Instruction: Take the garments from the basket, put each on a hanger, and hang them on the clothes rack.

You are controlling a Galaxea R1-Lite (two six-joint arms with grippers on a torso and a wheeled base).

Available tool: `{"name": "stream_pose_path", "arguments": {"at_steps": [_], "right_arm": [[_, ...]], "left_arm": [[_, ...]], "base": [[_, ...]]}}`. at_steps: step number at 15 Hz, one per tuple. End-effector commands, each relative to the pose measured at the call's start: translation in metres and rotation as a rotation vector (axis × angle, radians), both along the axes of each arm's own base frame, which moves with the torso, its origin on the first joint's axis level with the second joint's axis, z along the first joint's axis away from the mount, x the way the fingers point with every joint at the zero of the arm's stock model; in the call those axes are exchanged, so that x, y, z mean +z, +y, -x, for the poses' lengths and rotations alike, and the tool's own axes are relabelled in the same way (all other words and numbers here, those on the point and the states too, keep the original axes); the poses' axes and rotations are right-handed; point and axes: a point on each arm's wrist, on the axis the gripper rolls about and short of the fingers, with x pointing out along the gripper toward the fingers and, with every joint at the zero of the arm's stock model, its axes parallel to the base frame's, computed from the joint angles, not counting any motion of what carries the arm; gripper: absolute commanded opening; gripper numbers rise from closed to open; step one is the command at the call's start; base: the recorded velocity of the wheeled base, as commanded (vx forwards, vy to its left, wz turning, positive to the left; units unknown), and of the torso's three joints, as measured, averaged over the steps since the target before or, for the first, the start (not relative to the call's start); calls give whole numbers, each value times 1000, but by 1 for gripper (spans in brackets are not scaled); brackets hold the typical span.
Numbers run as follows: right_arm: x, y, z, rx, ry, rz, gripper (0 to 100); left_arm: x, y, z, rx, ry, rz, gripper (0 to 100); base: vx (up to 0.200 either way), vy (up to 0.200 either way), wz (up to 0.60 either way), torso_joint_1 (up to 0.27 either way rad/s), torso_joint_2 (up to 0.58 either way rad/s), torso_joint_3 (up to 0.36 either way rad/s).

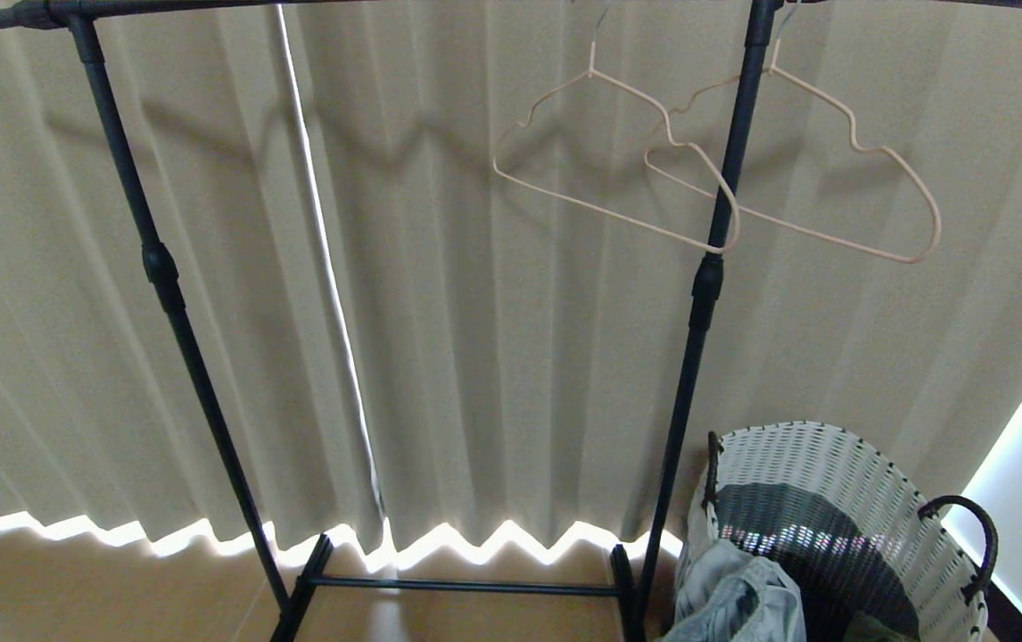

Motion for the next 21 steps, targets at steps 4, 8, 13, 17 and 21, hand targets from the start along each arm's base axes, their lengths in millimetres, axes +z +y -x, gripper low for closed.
{"name": "stream_pose_path", "arguments": {"at_steps": [4, 8, 13, 17, 21], "right_arm": [[-30, -4, -68, 37, 455, 215, 100], [-61, -5, -99, 43, 538, 213, 100], [-74, -6, -113, 25, 568, 243, 100], [-75, -7, -127, 11, 567, 258, 100], [-88, -8, -143, -23, 551, 293, 100]], "left_arm": [[0, 0, 0, 7, 0, 0, 100], [0, 0, 0, 7, 0, 0, 100], [0, 0, 0, 5, 0, 0, 100], [0, 0, 0, 7, 0, 0, 100], [0, 0, 0, 7, 0, 0, 100]], "base": [[0, 0, 0, 0, 0, 0], [0, 0, 0, 0, 0, 0], [0, 0, 0, 0, 0, 0], [0, 0, 0, 0, 0, 0], [0, 0, 0, 0, 0, 0]]}}
